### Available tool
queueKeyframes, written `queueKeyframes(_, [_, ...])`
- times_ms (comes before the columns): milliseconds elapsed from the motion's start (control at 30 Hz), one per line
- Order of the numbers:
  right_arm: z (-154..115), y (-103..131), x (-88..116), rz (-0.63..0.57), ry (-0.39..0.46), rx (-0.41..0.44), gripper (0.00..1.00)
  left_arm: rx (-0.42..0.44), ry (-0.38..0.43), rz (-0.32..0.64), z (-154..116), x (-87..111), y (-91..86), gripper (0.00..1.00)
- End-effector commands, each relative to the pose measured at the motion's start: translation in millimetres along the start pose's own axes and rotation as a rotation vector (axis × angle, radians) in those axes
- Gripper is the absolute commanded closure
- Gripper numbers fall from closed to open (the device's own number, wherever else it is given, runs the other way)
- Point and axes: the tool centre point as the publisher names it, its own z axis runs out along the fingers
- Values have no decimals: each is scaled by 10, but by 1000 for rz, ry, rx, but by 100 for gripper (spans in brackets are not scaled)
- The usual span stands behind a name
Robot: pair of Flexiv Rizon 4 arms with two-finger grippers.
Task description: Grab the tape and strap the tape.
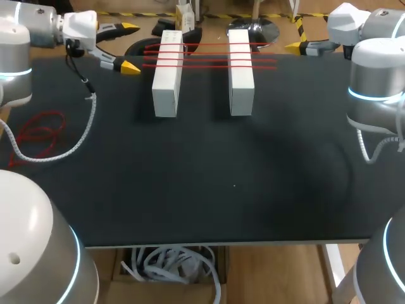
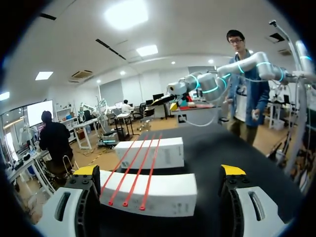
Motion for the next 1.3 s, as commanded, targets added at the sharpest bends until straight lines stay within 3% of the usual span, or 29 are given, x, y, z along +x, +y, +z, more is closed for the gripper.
queueKeyframes(33, [-7,4,-2,0,2,2,0,8,113,-3,10,-107,100,54])
queueKeyframes(133, [-7,4,-2,0,2,2,0,3,119,-4,0,-136,140,60])
queueKeyframes(200, [-7,4,-2,0,2,2,0,-4,126,-2,1,-159,149,74])
queueKeyframes(300, [-7,4,-2,0,2,2,0,-3,127,-1,-2,-187,195,69])
queueKeyframes(400, [-7,4,-2,0,2,2,0,-1,128,-5,5,-200,220,74])
queueKeyframes(467, [-7,4,-2,0,2,2,0,2,127,-8,14,-201,266,64])
queueKeyframes(600, [-7,4,-2,0,2,2,0,5,129,-19,38,-201,312,68])
queueKeyframes(800, [-7,4,-2,0,2,2,0,12,123,-26,84,-191,392,65])
queueKeyframes(967, [-7,4,-2,0,2,2,0,18,121,-36,115,-178,455,68])
queueKeyframes(1033, [-7,4,-2,0,2,2,0,19,120,-40,126,-172,476,64])
queueKeyframes(1300, [-7,4,-2,0,2,2,0,22,113,-52,149,-175,568,66])
